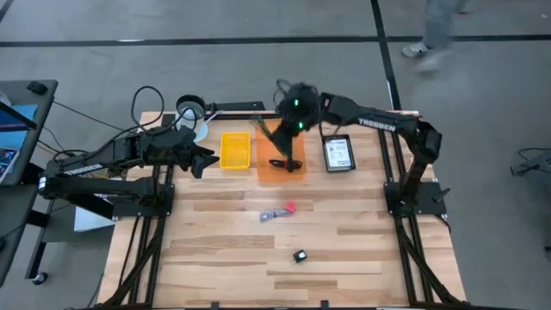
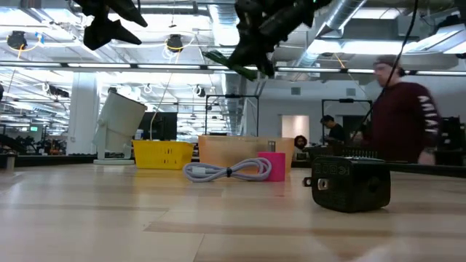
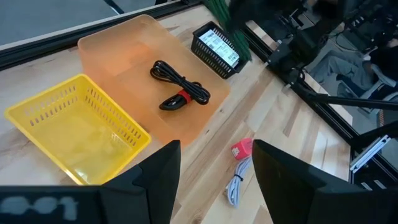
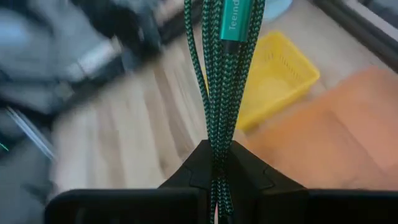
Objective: Pick and place items into bin
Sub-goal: Put the green USB cable into the orange bin
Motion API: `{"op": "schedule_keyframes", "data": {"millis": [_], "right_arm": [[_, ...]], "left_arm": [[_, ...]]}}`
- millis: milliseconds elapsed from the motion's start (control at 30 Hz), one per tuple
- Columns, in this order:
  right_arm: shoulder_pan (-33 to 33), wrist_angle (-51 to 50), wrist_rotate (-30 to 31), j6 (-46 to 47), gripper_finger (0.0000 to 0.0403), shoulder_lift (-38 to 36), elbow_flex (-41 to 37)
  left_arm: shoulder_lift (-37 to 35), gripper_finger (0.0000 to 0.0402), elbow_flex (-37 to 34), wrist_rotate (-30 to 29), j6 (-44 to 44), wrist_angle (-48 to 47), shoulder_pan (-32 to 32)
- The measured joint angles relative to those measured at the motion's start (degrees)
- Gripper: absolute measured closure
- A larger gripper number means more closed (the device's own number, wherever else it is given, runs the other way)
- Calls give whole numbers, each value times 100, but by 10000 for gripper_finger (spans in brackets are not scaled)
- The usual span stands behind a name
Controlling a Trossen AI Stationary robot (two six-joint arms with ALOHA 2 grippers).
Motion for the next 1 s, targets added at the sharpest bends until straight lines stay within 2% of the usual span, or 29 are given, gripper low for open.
{"op": "schedule_keyframes", "data": {"millis": [133,267,400,500,767,1000], "right_arm": [[-445,54,-850,883,381,301,-13],[-625,50,-1501,1153,380,661,1],[-624,40,-1530,1155,372,1018,-4],[-587,94,-1497,1196,351,1161,3],[-601,183,-1226,801,278,1172,-2],[-592,61,-1247,701,250,1155,3]], "left_arm": [[0,212,0,-2,-49,0,0],[-2,212,0,0,-51,0,0],[-1,212,0,2,-51,-8,1],[0,212,0,2,-52,-14,0],[0,212,0,0,-53,-117,0],[0,212,0,0,-53,-137,0]]}}
